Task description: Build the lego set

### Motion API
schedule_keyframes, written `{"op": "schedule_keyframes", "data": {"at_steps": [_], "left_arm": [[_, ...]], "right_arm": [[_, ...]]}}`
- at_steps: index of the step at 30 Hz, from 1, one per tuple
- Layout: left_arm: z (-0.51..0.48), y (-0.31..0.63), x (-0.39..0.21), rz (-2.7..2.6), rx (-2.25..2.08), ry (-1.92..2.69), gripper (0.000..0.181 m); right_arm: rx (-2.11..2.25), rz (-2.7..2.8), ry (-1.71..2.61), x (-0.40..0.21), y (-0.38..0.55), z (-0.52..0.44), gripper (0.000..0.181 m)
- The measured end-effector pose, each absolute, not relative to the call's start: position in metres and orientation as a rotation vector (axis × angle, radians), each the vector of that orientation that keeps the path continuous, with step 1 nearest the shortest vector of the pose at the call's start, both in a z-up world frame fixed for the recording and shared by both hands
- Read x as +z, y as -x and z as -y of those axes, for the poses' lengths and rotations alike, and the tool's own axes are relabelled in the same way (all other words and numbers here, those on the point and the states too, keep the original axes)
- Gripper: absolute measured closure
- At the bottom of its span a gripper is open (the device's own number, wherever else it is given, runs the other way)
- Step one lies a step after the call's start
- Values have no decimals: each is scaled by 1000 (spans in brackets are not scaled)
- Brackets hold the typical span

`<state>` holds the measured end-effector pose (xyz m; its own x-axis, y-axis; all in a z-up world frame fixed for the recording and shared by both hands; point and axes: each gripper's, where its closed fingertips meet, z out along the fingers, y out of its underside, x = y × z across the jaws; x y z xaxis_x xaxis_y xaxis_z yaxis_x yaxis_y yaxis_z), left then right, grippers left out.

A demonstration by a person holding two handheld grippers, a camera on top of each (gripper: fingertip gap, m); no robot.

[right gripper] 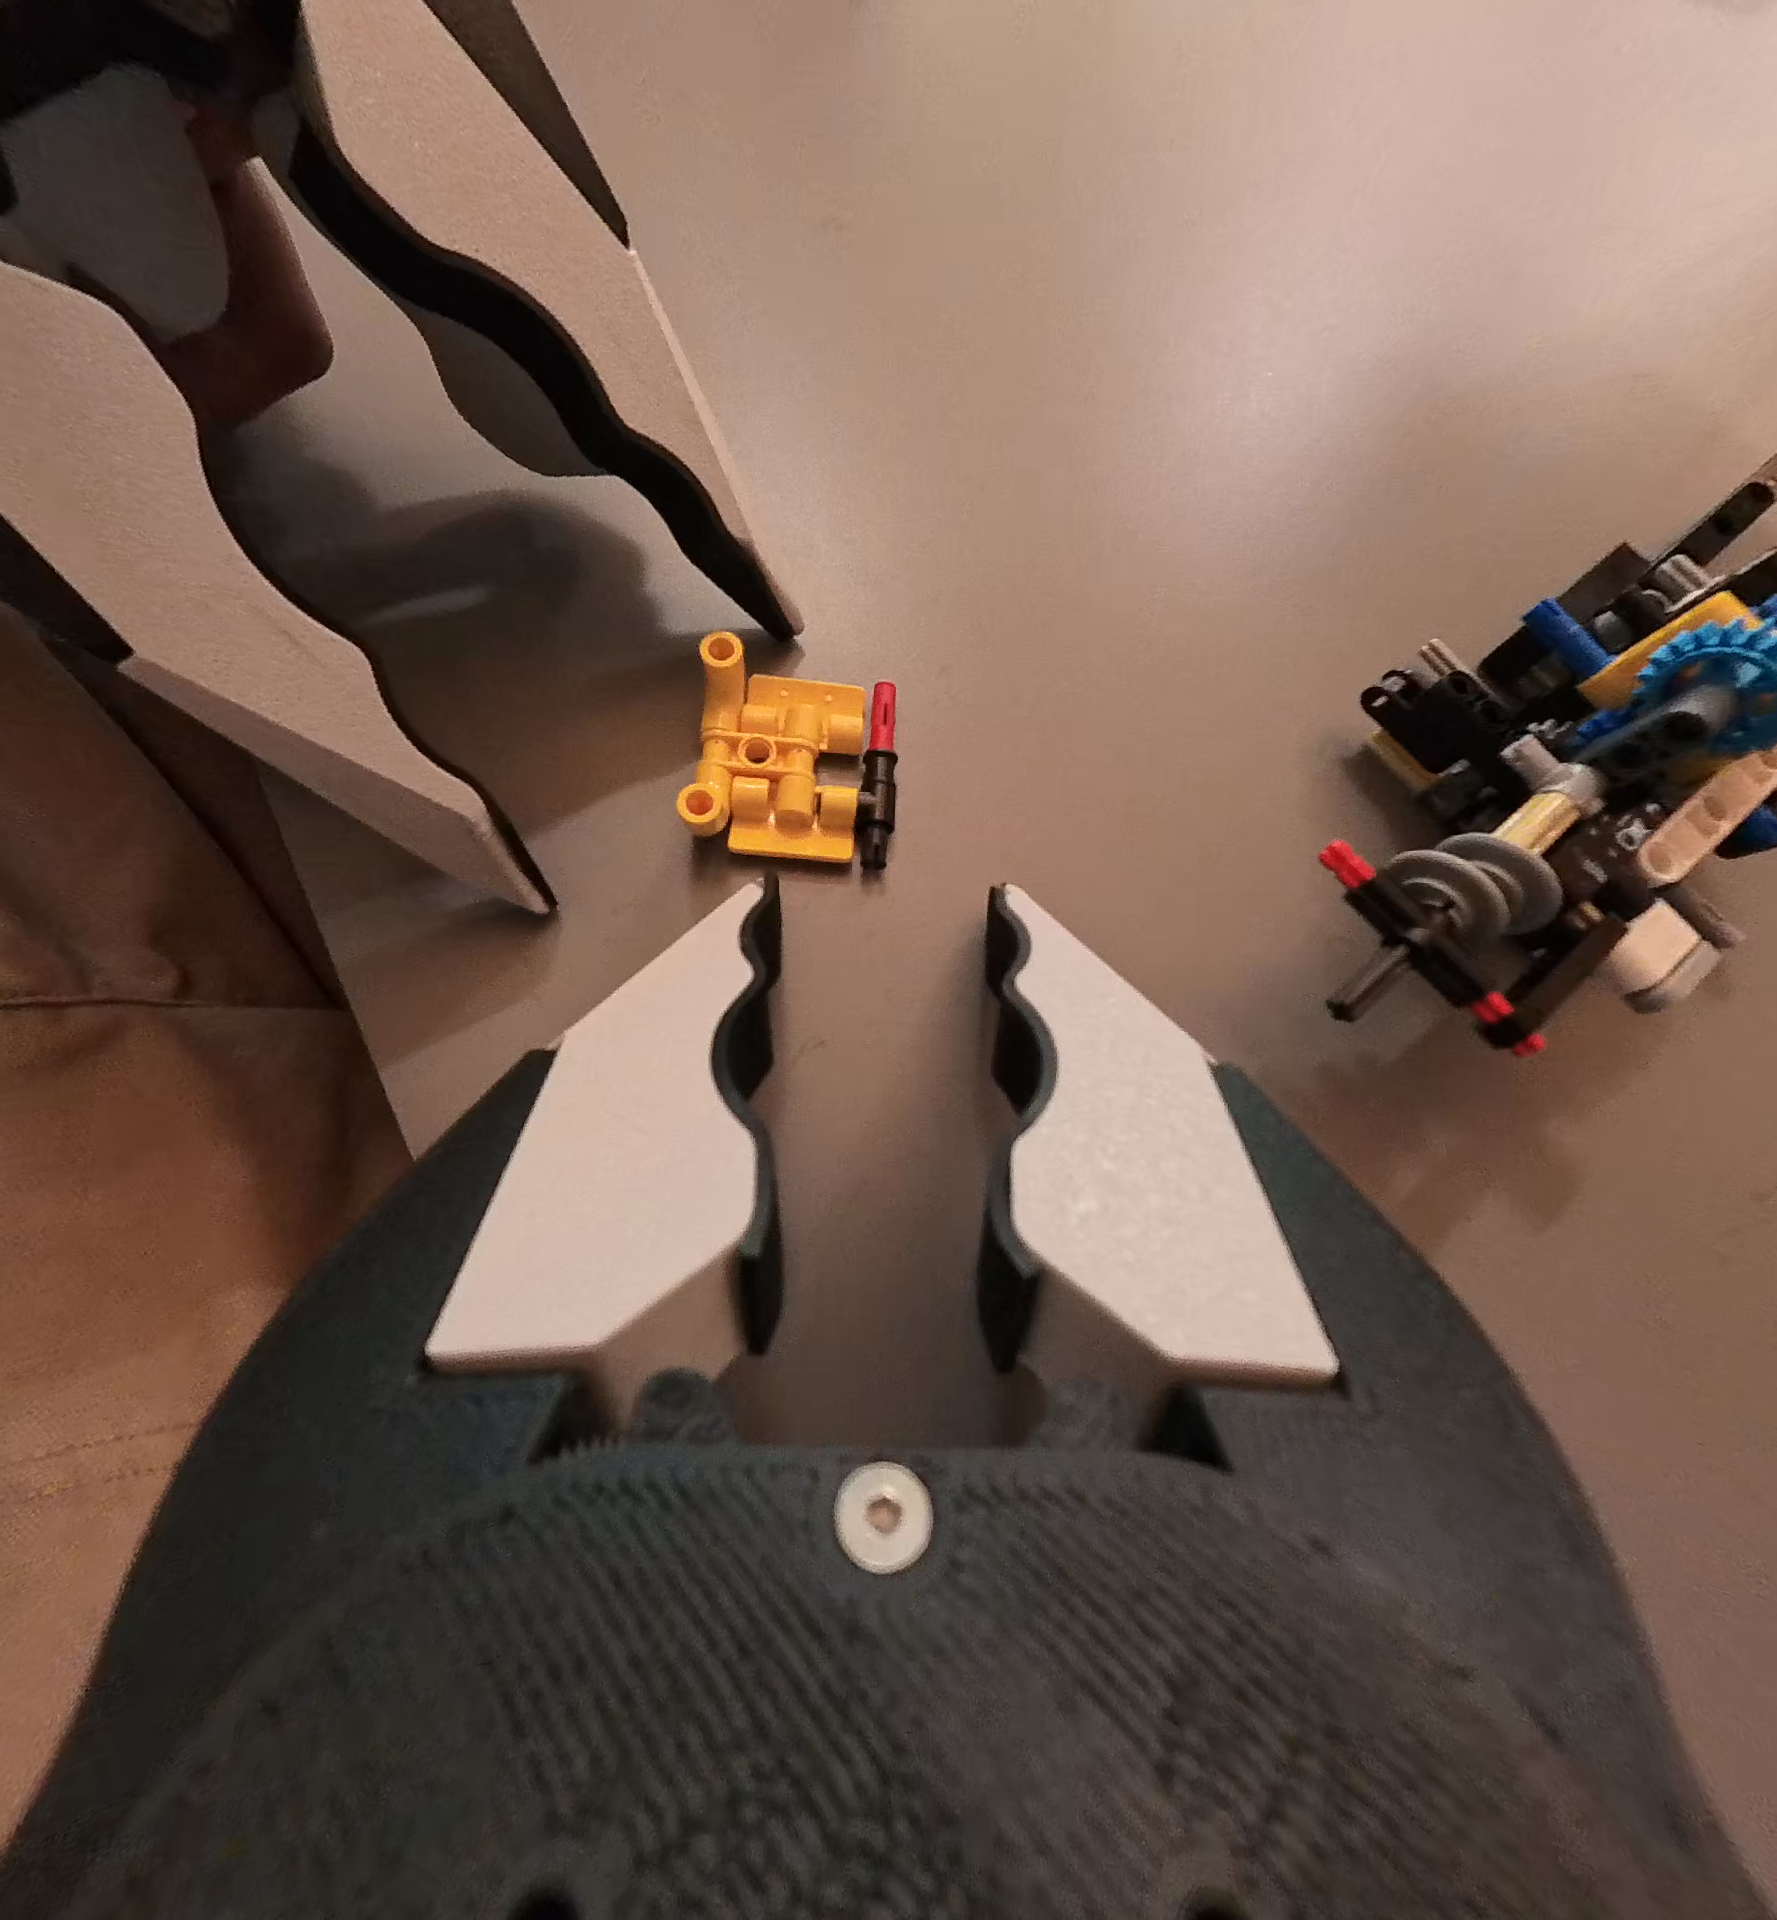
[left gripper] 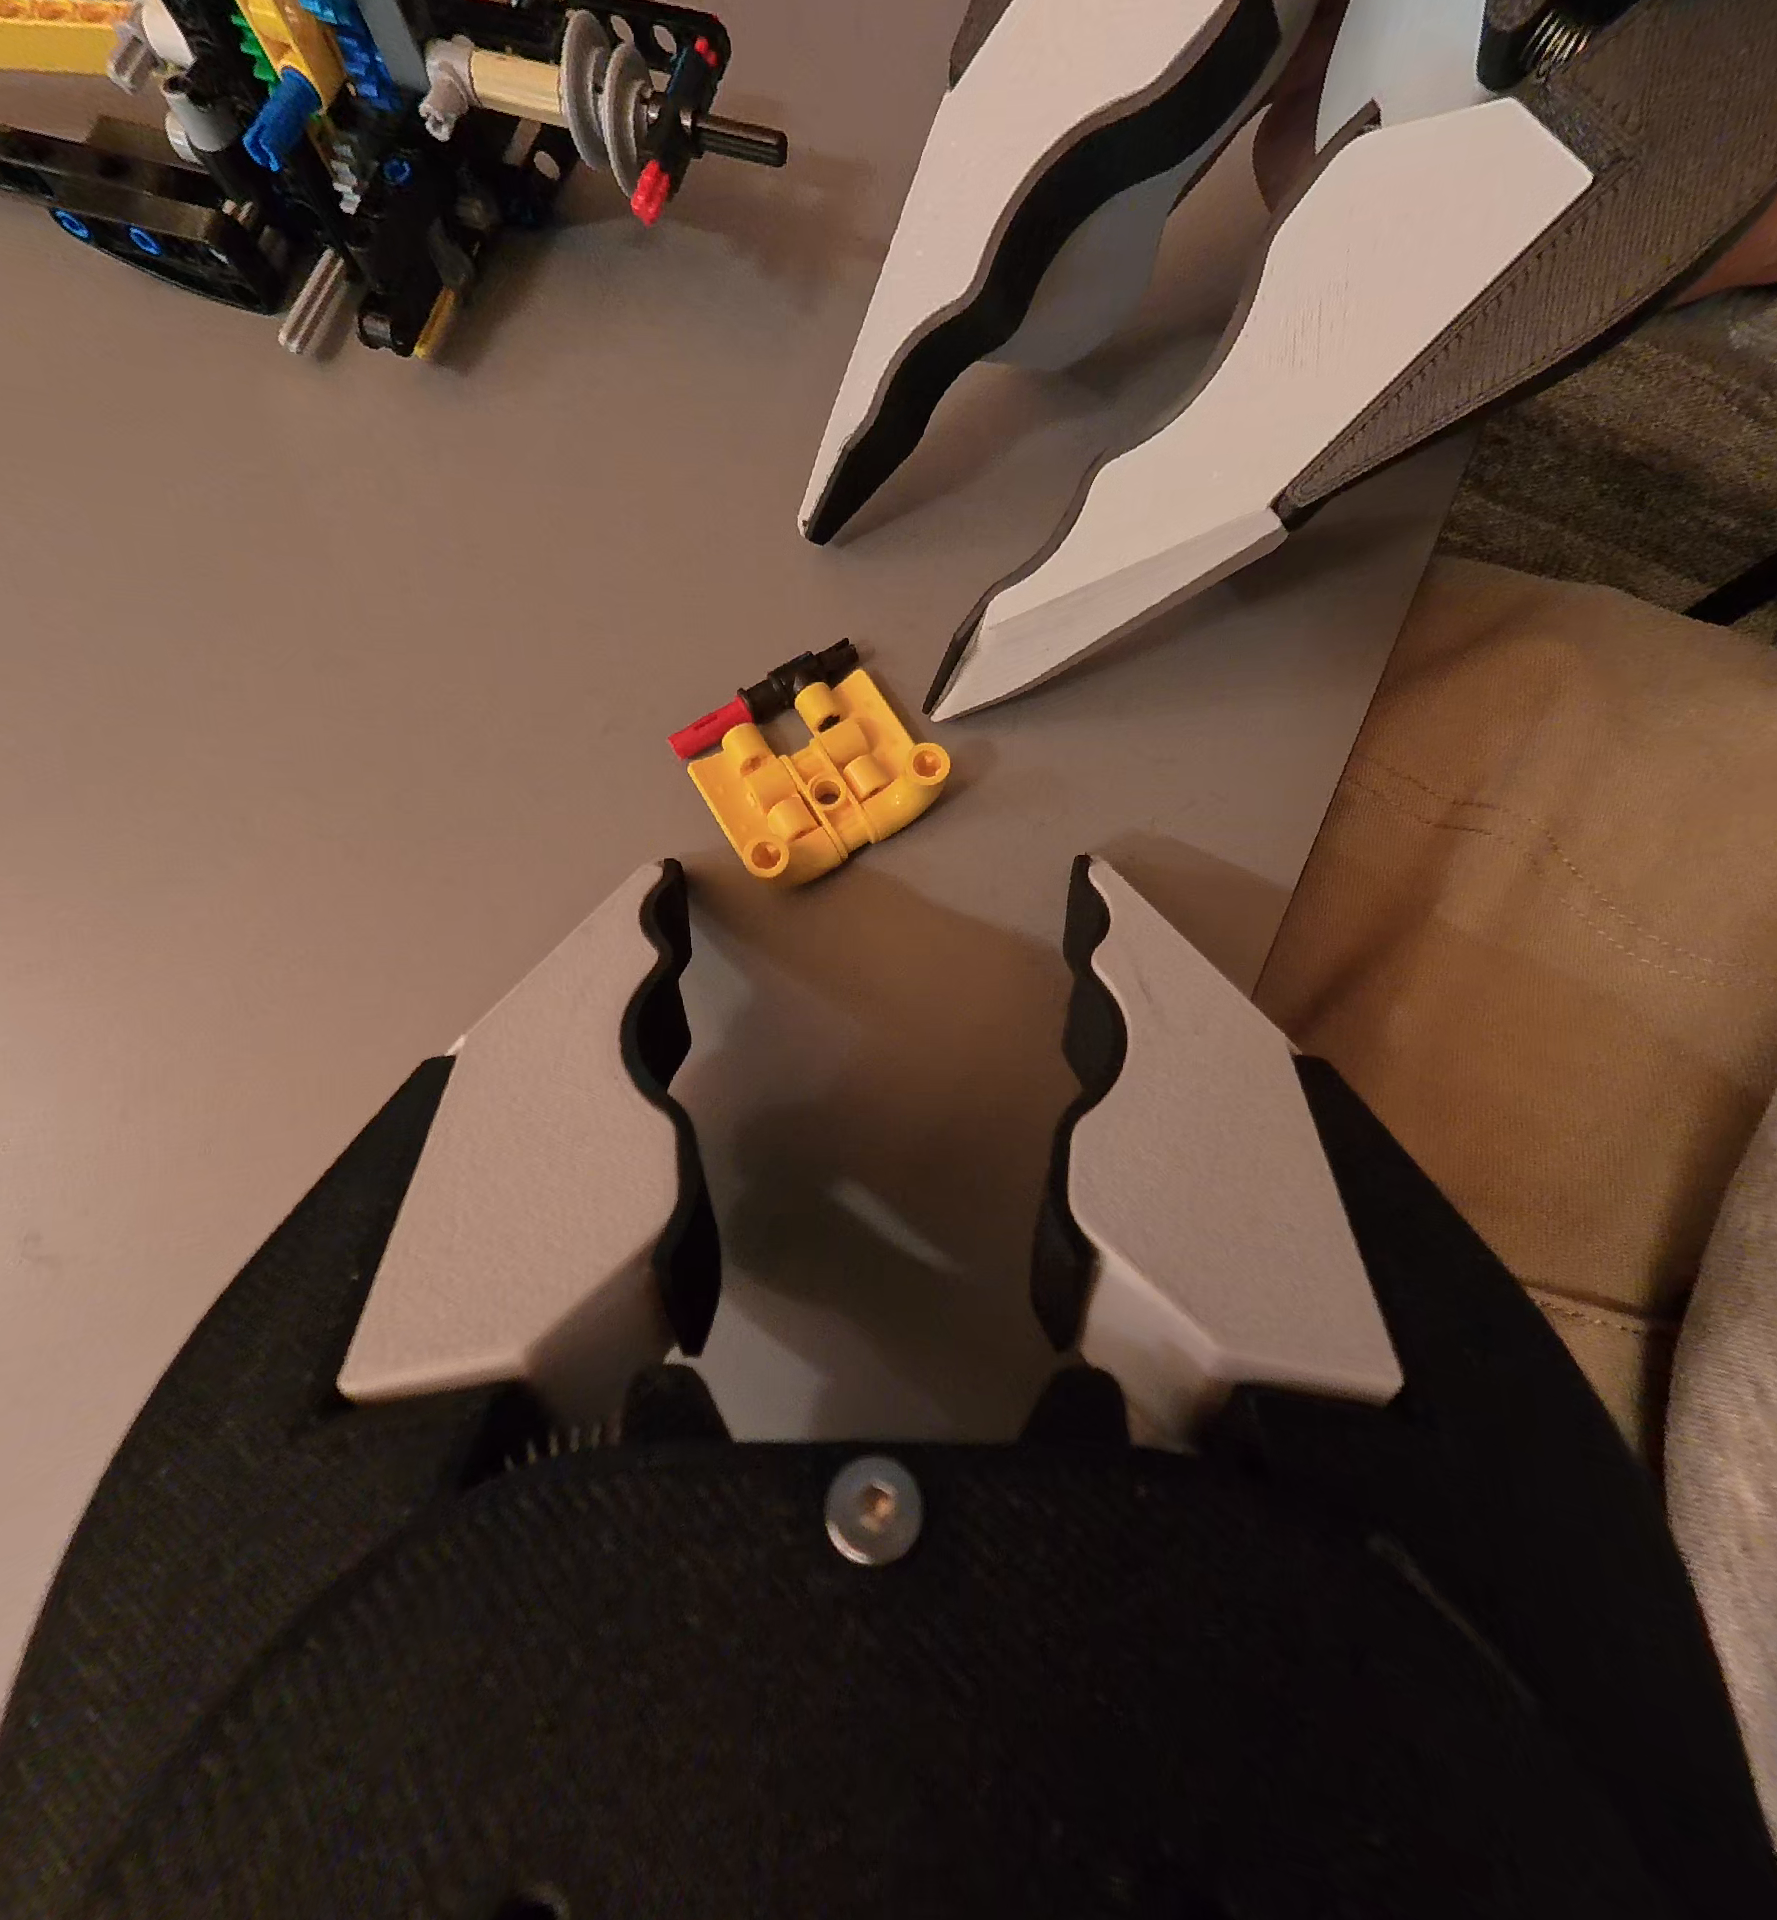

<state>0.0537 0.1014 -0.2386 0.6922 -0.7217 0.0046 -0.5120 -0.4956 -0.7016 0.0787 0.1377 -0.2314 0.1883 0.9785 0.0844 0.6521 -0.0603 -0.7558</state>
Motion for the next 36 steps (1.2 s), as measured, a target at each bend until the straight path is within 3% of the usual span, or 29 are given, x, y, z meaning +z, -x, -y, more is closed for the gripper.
{"op": "schedule_keyframes", "data": {"at_steps": [1,36], "left_arm": [[-101,-54,-239,-939,-391,2208,107],[-102,-54,-239,-939,-391,2208,107]], "right_arm": [[612,1536,1788,-231,-79,-138,142],[608,1537,1784,-231,-79,-138,142]]}}
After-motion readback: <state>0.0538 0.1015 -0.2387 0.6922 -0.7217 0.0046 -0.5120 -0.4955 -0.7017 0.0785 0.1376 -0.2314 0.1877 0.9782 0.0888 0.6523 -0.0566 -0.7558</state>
